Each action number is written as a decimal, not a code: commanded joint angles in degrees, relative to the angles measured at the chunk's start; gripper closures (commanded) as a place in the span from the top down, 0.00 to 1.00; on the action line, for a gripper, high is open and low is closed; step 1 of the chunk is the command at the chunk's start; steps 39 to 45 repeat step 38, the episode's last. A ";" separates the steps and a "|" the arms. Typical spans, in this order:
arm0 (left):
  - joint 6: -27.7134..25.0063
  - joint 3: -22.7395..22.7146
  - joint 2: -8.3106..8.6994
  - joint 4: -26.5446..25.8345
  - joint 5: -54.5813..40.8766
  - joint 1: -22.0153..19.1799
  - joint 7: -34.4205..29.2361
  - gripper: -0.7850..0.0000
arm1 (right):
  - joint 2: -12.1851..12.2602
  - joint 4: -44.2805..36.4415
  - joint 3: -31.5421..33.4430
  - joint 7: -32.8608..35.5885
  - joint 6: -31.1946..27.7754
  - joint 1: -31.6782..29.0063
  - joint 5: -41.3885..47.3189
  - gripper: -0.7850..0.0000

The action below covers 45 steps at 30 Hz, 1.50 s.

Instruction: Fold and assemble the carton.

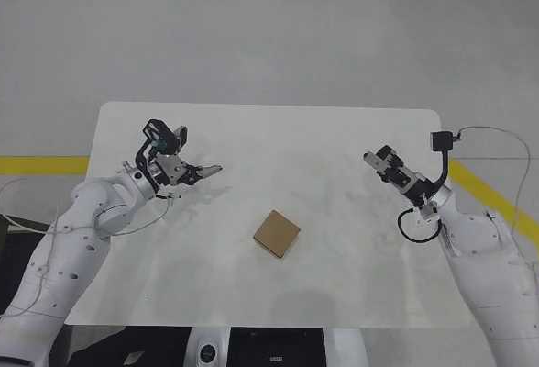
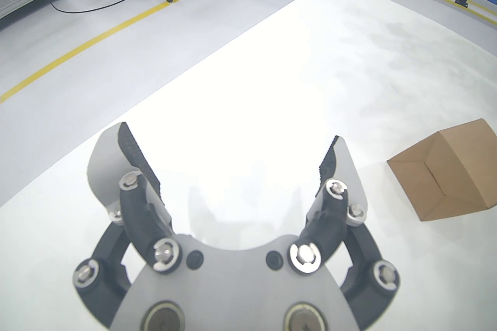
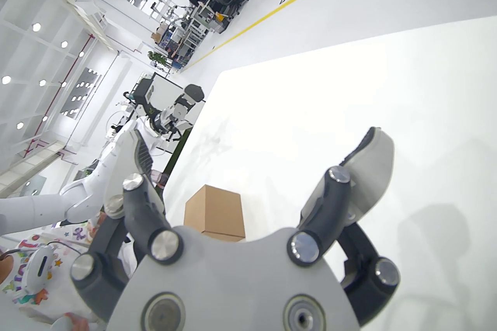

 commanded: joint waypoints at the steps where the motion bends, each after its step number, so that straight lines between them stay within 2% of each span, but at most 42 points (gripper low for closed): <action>1: -0.79 -0.54 0.05 -0.12 -0.06 0.04 -0.42 1.00 | -0.02 0.42 0.16 -0.63 -0.02 0.76 -1.12 1.00; 45: -1.40 -0.91 0.05 -0.02 -0.11 0.04 -0.71 1.00 | -0.03 0.70 0.41 -1.20 0.26 1.66 -2.38 1.00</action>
